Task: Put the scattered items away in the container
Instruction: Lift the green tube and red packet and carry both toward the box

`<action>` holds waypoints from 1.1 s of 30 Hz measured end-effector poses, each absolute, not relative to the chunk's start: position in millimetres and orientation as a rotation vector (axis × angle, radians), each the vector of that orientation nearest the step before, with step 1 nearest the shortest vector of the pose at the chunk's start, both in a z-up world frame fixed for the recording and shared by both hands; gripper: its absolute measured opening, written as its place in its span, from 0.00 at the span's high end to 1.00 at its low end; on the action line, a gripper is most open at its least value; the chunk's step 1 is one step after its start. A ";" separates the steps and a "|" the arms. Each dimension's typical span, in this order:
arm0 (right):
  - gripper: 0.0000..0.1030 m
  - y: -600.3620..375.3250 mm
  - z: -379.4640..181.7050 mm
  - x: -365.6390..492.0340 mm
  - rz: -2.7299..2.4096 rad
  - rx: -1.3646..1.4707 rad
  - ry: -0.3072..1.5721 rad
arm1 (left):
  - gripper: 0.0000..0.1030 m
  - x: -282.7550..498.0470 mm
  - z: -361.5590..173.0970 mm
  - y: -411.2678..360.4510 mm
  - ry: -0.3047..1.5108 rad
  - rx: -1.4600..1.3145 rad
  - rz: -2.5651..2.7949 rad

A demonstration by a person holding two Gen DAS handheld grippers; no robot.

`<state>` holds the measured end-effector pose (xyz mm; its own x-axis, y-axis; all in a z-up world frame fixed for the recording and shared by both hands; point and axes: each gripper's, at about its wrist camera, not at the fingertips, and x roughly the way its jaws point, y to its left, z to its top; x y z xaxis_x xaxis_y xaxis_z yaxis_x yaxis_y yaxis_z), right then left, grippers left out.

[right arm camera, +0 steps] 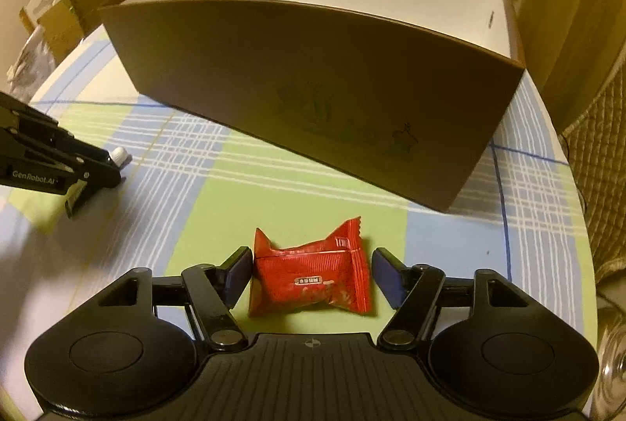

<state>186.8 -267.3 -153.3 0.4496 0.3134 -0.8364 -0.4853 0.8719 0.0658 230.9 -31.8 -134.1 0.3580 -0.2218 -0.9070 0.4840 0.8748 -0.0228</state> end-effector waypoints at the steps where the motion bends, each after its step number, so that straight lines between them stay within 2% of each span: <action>1: 0.37 -267.0 -153.7 187.6 0.503 -0.195 0.988 | 0.80 229.8 -134.0 -30.7 1.117 0.259 -0.455; 4: 0.38 -263.2 -155.7 188.0 0.514 -0.227 0.996 | 0.81 227.2 -135.2 -32.0 1.114 0.246 -0.427; 7: 0.50 -258.1 -155.4 182.5 0.525 -0.274 0.987 | 0.87 223.7 -136.4 -34.8 1.109 0.236 -0.411; 11: 0.54 -254.8 -155.6 176.2 0.548 -0.285 0.985 | 0.88 219.5 -136.8 -38.5 1.111 0.222 -0.384; 24: 0.57 -257.0 -154.3 163.2 0.570 -0.273 1.004 | 0.88 196.5 -130.3 -39.3 1.146 0.211 -0.375; 33: 0.58 -258.7 -138.7 154.8 0.594 -0.245 1.001 | 0.88 181.3 -99.3 -32.5 1.110 0.172 -0.393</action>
